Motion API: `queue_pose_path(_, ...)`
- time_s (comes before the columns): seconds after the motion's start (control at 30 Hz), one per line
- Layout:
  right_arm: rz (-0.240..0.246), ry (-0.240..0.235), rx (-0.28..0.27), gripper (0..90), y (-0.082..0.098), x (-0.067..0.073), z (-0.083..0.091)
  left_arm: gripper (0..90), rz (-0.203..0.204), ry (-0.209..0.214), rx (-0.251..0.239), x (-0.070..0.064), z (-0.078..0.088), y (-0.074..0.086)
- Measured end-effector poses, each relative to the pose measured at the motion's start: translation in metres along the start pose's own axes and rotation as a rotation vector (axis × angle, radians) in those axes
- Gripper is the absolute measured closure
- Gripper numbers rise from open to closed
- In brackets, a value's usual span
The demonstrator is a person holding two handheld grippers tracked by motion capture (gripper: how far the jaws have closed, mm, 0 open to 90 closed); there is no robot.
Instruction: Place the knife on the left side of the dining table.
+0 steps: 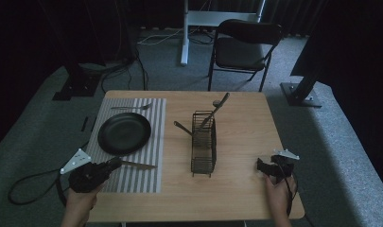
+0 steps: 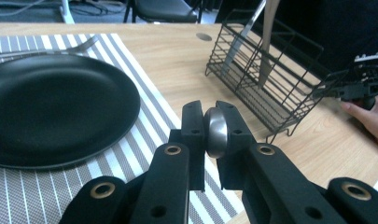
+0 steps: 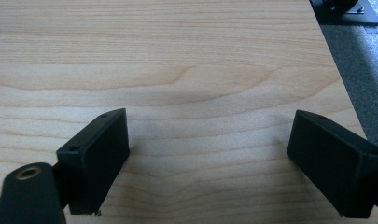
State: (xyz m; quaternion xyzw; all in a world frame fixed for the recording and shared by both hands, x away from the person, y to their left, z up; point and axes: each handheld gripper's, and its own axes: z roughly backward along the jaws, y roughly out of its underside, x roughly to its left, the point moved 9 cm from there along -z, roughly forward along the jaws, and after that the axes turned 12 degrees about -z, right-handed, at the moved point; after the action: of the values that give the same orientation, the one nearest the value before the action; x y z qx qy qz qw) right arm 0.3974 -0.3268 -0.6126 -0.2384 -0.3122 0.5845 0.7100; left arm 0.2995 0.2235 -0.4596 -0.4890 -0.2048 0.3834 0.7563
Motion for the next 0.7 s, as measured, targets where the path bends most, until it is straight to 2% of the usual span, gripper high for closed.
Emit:
queue_pose_path(0.1,0.0,0.0,0.0,11.7,0.0,0.0,0.0,83.7,0.01,0.007,0.008,0.002,-0.002,0.003)
queue_pose_path(0.23,0.0,0.0,0.0,11.7,0.0,0.0,0.0,83.4,0.052,0.033,-0.001,0.012,-0.002,0.008)
queue_pose_path(0.4,0.0,0.0,0.0,11.7,0.0,0.0,0.0,81.7,0.139,0.042,-0.025,0.034,-0.002,0.02)
queue_pose_path(0.7,0.0,0.0,0.0,11.7,0.0,0.0,0.0,73.3,0.215,0.029,0.002,0.07,-0.006,0.054)
